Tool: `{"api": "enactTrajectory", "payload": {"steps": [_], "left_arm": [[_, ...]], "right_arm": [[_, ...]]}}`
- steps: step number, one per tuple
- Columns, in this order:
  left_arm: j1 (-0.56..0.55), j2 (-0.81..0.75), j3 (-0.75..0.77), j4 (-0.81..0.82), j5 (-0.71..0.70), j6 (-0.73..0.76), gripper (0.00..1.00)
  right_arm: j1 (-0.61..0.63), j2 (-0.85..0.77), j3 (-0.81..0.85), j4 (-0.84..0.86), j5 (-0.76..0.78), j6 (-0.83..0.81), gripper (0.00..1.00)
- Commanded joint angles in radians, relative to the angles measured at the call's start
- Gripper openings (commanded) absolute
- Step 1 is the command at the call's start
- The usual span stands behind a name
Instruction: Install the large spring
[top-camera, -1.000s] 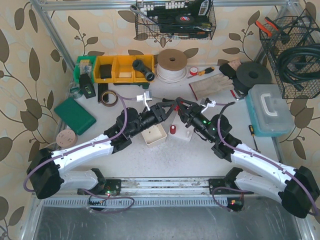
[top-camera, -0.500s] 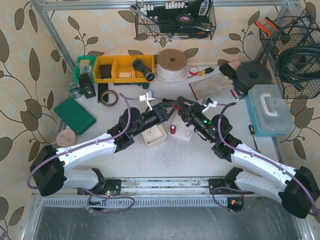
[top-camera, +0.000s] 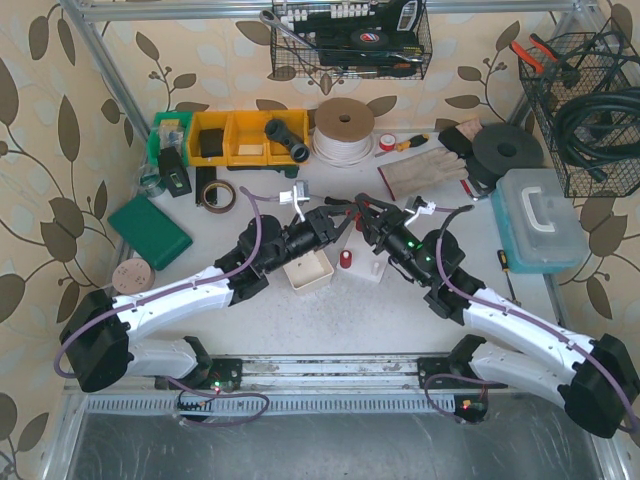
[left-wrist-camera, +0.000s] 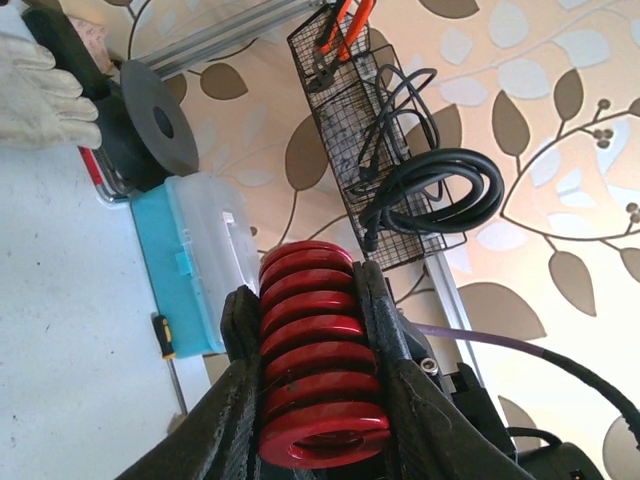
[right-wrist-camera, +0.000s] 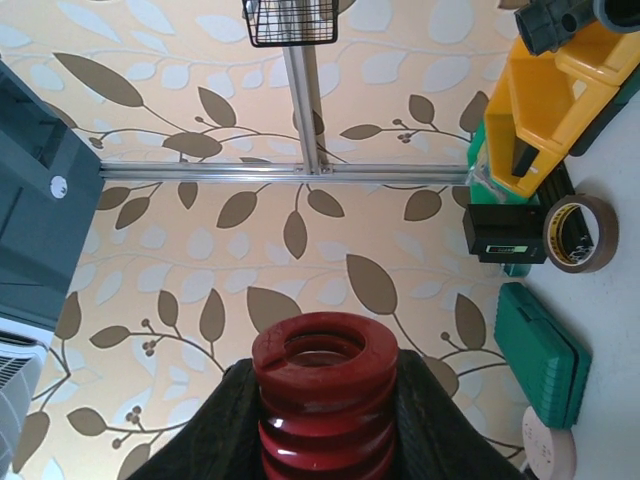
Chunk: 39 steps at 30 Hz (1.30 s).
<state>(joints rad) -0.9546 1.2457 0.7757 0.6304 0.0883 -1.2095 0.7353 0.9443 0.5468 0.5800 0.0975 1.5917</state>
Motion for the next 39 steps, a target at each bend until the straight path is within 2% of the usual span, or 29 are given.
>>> {"api": "enactTrajectory", "payload": {"steps": [1,5,7,9,13,18,21,24,28,33,39], "left_arm": [[0.007,-0.017,0.001,0.028,0.018,0.021,0.0],[0.008,-0.055,0.0,-0.05,0.02,0.057,0.0],[0.012,-0.08,-0.002,-0.092,0.028,0.077,0.0],[0.024,-0.102,-0.01,-0.133,0.046,0.091,0.0],[0.101,-0.126,-0.023,-0.185,0.188,0.1,0.0],[0.215,-0.171,-0.032,-0.29,0.449,0.18,0.0],[0.242,-0.18,-0.024,-0.353,0.578,0.245,0.0],[0.247,-0.18,-0.035,-0.345,0.668,0.266,0.0],[0.247,-0.17,-0.056,-0.285,0.74,0.258,0.0],[0.247,-0.149,-0.096,-0.163,0.764,0.199,0.0],[0.247,-0.102,-0.13,0.061,0.743,0.089,0.0]], "right_arm": [[0.009,-0.025,0.037,-0.053,-0.031,-0.047,0.07],[-0.015,-0.043,0.073,-0.162,-0.11,-0.14,0.54],[-0.055,-0.036,0.084,-0.198,-0.202,-0.167,0.65],[-0.115,-0.031,0.071,-0.196,-0.285,-0.17,0.7],[-0.27,-0.029,0.075,-0.246,-0.515,-0.245,0.73],[-0.466,0.034,0.168,-0.444,-0.929,-0.497,0.73],[-0.529,0.063,0.172,-0.464,-1.103,-0.618,0.74],[-0.537,0.094,0.171,-0.512,-1.18,-0.702,0.74],[-0.536,0.126,0.133,-0.412,-1.251,-0.684,0.74],[-0.521,0.136,0.093,-0.231,-1.296,-0.57,0.75],[-0.452,0.142,0.11,-0.217,-1.292,-0.557,0.76]]}}
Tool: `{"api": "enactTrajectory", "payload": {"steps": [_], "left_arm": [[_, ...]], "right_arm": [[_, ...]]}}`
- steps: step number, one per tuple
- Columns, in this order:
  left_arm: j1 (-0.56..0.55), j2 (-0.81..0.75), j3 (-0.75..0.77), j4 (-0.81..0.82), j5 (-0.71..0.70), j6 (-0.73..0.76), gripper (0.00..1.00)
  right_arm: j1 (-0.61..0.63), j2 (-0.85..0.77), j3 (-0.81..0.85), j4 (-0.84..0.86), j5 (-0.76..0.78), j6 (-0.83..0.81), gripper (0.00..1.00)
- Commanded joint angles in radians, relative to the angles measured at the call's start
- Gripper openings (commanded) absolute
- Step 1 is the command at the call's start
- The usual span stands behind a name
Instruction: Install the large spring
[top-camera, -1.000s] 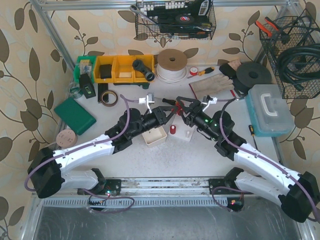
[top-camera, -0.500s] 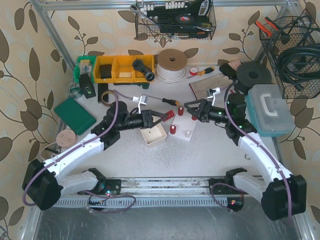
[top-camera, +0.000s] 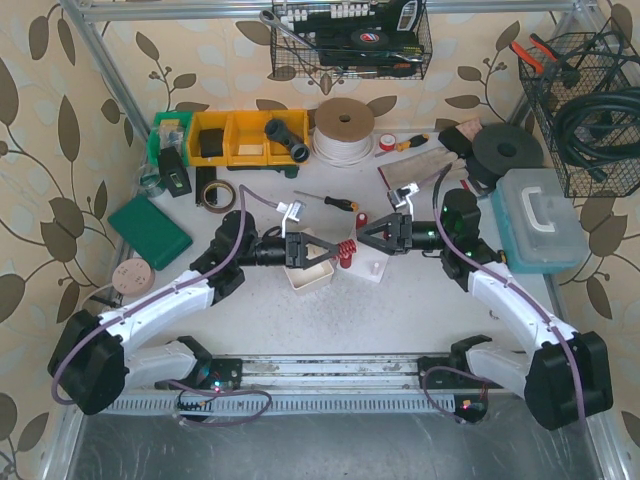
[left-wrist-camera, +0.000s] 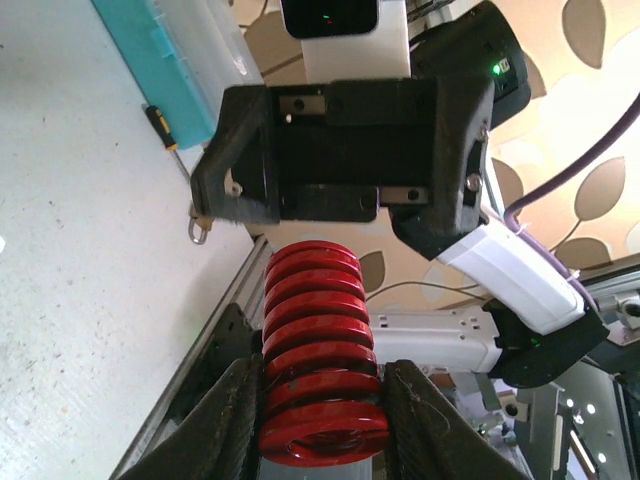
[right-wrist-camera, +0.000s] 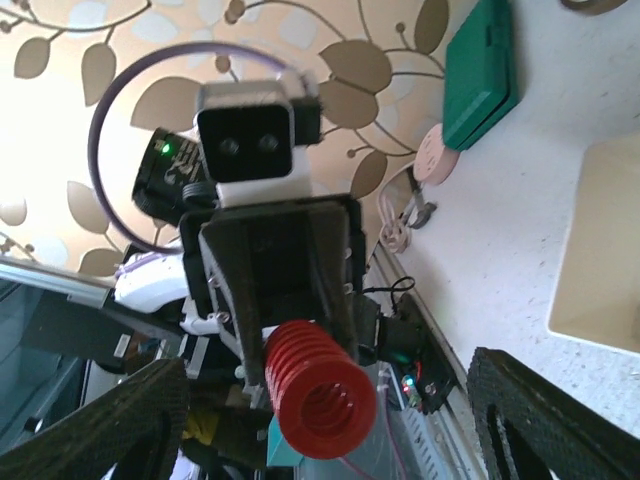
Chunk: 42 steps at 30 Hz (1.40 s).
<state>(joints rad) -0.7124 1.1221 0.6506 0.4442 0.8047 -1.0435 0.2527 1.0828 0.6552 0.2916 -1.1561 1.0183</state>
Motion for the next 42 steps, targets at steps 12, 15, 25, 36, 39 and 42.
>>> {"api": "enactTrajectory", "payload": {"steps": [12,15,25,36,39,42], "left_arm": [[0.005,0.057,0.044,0.344,0.014,-0.149,0.0],[0.005,0.062,0.049,0.335,0.017,-0.145,0.0],[0.005,0.058,0.047,0.297,0.022,-0.123,0.0],[0.005,0.072,0.057,0.283,0.024,-0.113,0.0],[0.005,0.073,0.061,0.268,0.024,-0.104,0.0],[0.005,0.077,0.064,0.259,0.026,-0.1,0.0]], "right_arm": [[0.061,0.0,0.042,0.073,-0.042,0.039,0.68],[0.068,-0.003,0.052,0.073,-0.04,0.044,0.63],[0.082,0.0,0.078,0.071,-0.045,0.054,0.53],[0.091,0.006,0.081,0.056,-0.045,0.045,0.4],[0.091,0.01,0.081,0.052,-0.045,0.043,0.39],[0.091,0.014,0.081,0.051,-0.044,0.044,0.35]]}}
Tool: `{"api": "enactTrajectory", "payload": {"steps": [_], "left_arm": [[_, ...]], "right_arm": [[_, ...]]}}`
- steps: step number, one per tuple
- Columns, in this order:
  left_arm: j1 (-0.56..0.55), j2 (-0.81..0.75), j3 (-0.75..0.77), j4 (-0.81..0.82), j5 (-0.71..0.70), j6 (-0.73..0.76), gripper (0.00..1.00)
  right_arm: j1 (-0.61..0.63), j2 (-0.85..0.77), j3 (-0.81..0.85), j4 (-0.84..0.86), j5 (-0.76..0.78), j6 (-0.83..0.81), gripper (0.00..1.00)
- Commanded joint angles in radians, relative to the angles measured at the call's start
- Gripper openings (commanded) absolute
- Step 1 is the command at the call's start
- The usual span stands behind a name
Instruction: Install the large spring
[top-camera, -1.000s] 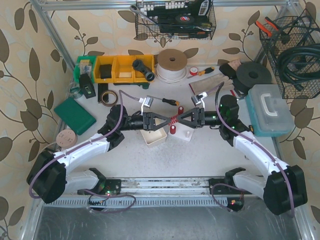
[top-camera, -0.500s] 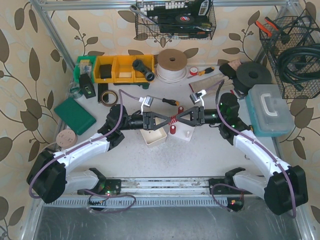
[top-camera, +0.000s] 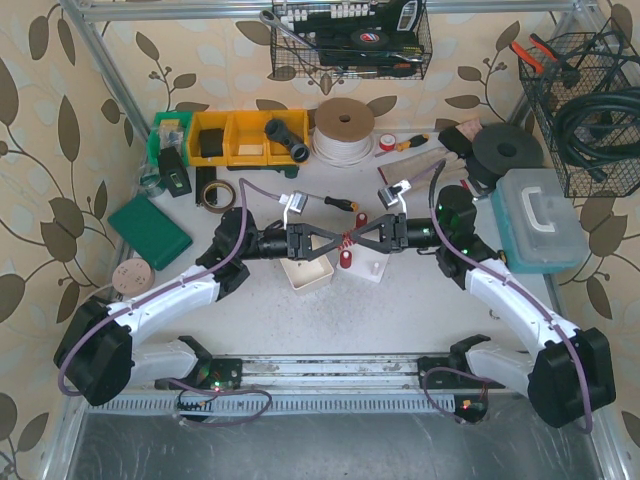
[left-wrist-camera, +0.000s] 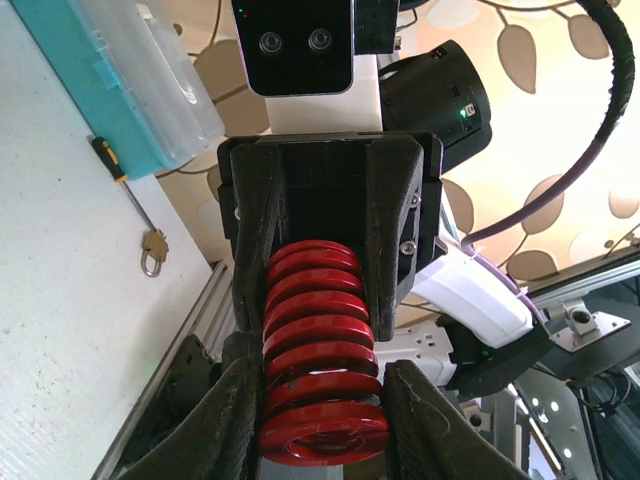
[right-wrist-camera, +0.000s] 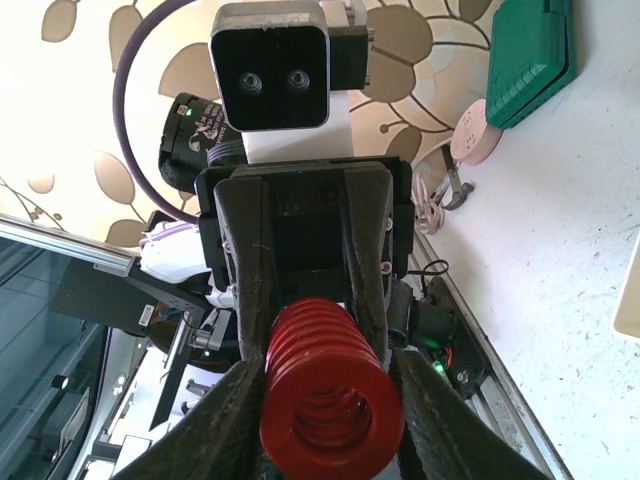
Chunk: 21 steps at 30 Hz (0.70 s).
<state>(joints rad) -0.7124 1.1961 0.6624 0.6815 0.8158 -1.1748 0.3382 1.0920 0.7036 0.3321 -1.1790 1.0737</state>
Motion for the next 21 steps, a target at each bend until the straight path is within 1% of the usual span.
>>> {"api": "enactTrajectory", "payload": {"steps": [1,4,6,8,9,11,14,15,17,19,21], "left_arm": [[0.005,0.003,0.053,0.022,0.017,0.032,0.0],[0.005,0.005,0.052,0.014,0.019,0.037,0.0],[0.005,0.004,0.052,-0.002,0.02,0.044,0.0],[0.005,0.002,0.055,-0.023,0.02,0.056,0.0],[0.005,0.0,0.058,-0.042,0.02,0.065,0.0],[0.005,-0.006,0.064,-0.088,0.015,0.09,0.02],[0.005,-0.016,0.07,-0.157,0.003,0.12,0.55],[0.005,-0.023,0.074,-0.196,-0.003,0.137,0.65],[0.005,-0.044,0.078,-0.272,-0.027,0.17,0.72],[0.005,-0.077,0.08,-0.359,-0.069,0.212,0.75],[0.005,-0.123,0.089,-0.483,-0.135,0.286,0.77]], "right_arm": [[0.006,0.006,0.033,0.01,-0.02,-0.012,0.34],[0.006,0.008,0.036,-0.003,-0.015,-0.023,0.28],[0.006,0.009,0.037,-0.015,-0.013,-0.034,0.22],[0.007,0.01,0.042,-0.047,-0.005,-0.056,0.1],[0.006,0.009,0.048,-0.076,0.003,-0.078,0.0],[0.007,0.004,0.068,-0.17,0.023,-0.143,0.0],[0.006,-0.003,0.106,-0.321,0.066,-0.254,0.0],[0.005,-0.006,0.121,-0.375,0.085,-0.293,0.0],[0.003,-0.012,0.154,-0.478,0.127,-0.371,0.0],[0.001,-0.015,0.192,-0.605,0.186,-0.458,0.0],[0.001,-0.016,0.234,-0.716,0.252,-0.535,0.0]]}}
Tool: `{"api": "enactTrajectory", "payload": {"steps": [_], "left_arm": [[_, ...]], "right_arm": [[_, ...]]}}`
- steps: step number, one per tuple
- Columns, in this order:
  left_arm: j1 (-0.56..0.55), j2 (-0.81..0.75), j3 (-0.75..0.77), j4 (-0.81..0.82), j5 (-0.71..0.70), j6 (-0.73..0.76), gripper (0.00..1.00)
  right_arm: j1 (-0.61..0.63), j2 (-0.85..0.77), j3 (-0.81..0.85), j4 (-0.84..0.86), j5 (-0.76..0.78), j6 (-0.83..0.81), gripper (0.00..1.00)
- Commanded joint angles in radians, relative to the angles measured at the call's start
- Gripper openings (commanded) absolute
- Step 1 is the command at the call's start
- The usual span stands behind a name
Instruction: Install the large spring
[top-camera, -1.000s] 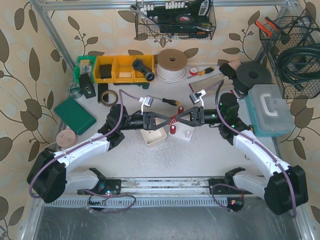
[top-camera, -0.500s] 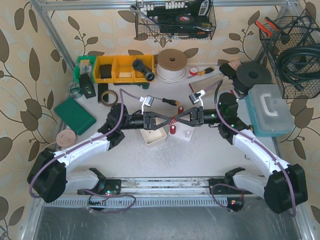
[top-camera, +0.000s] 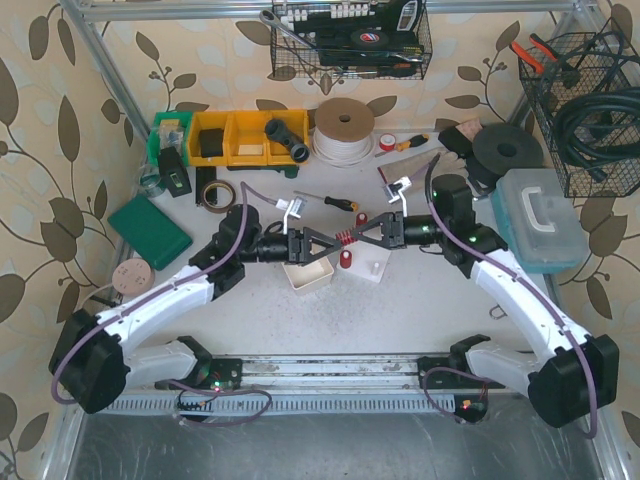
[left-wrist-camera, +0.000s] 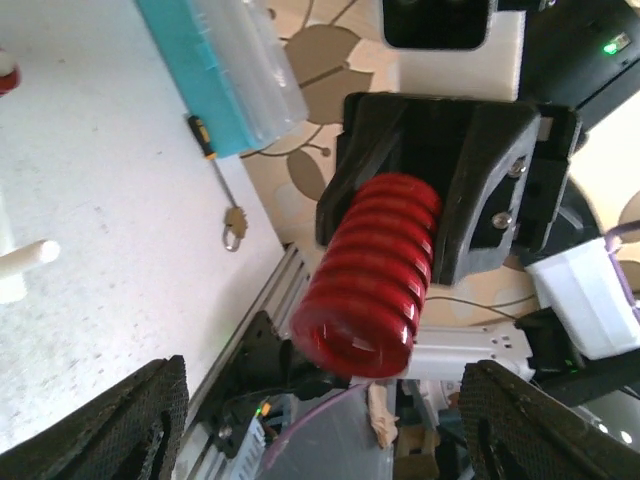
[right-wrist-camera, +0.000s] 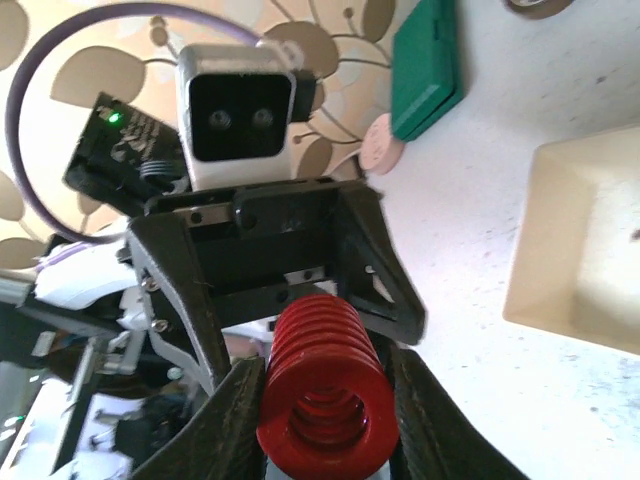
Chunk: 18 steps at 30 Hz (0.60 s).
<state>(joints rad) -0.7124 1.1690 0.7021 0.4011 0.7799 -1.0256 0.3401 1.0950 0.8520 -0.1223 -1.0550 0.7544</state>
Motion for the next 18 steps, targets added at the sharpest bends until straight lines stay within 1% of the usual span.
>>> {"api": "enactTrajectory", "payload": {"steps": [1,4,6,10,14,18], "left_arm": [[0.005,-0.123,0.056,-0.281,-0.152,0.175,0.78],[0.005,-0.196,0.059,-0.513,-0.331,0.279,0.79],[0.005,-0.241,0.024,-0.551,-0.419,0.303,0.79],[0.005,-0.307,-0.061,-0.544,-0.53,0.311,0.79],[0.005,-0.363,-0.152,-0.502,-0.629,0.306,0.79],[0.005,-0.418,-0.212,-0.477,-0.676,0.295,0.8]], "right_arm": [[-0.001,-0.021,0.1,-0.308,0.165,-0.247,0.0],[-0.001,-0.034,0.141,-0.419,0.267,-0.325,0.0],[0.0,-0.044,0.168,-0.495,0.34,-0.369,0.0],[0.001,-0.049,0.211,-0.607,0.489,-0.445,0.0],[0.009,-0.017,0.242,-0.71,0.641,-0.512,0.0],[0.056,0.033,0.277,-0.804,0.82,-0.555,0.0]]}}
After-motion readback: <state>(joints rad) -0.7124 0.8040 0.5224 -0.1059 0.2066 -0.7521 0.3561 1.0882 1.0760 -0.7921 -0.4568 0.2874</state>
